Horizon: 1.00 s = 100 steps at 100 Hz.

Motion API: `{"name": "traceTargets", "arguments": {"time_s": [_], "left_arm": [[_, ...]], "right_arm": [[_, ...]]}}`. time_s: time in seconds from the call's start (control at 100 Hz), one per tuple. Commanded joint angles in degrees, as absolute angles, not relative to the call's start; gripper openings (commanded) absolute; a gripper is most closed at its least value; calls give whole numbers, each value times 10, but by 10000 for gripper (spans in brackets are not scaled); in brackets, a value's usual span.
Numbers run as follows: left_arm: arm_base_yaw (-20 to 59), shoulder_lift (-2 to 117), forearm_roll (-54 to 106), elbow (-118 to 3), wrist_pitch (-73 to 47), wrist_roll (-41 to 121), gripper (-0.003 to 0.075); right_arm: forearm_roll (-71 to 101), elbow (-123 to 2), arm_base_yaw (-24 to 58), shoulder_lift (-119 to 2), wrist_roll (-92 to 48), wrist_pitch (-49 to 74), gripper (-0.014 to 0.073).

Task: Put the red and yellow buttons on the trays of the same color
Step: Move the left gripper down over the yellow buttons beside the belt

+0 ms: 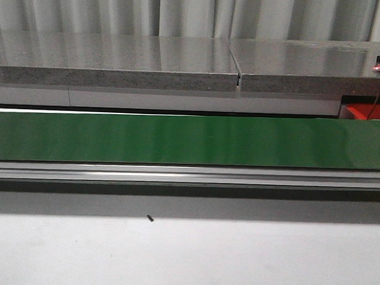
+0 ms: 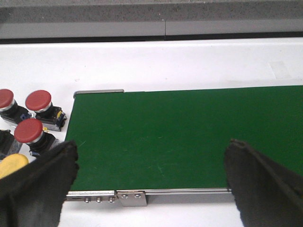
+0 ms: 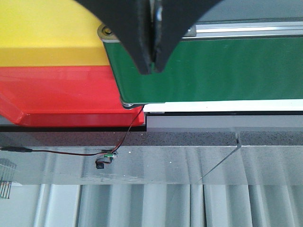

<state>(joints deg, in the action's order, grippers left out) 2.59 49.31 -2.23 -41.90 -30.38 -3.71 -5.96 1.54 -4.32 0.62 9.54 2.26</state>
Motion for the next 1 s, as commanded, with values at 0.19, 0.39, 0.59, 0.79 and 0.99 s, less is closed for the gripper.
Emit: {"name": "traceTargets", "arguments": {"time_s": [0.19,0.39,0.59,0.79,0.99], "left_arm": [[-30,571,-10,-509,-345,-81,652],[-125,608,55,-544,-420,-81,649],[-226,630,62,-546,-494,-81,638],[-305,642,66,-546,-529,-91,638],[-325,671,66,-546,-544,-91,638]], "right_arm": [[-62,6,-46,17,94,-19,-66],[-62,6,-46,17,94,-19,-66],[-62,6,-46,17,94,-19,-66],[-62,6,-46,17,94,-19,-66],[-62,6,-46,17,94,-19,-66]]}}
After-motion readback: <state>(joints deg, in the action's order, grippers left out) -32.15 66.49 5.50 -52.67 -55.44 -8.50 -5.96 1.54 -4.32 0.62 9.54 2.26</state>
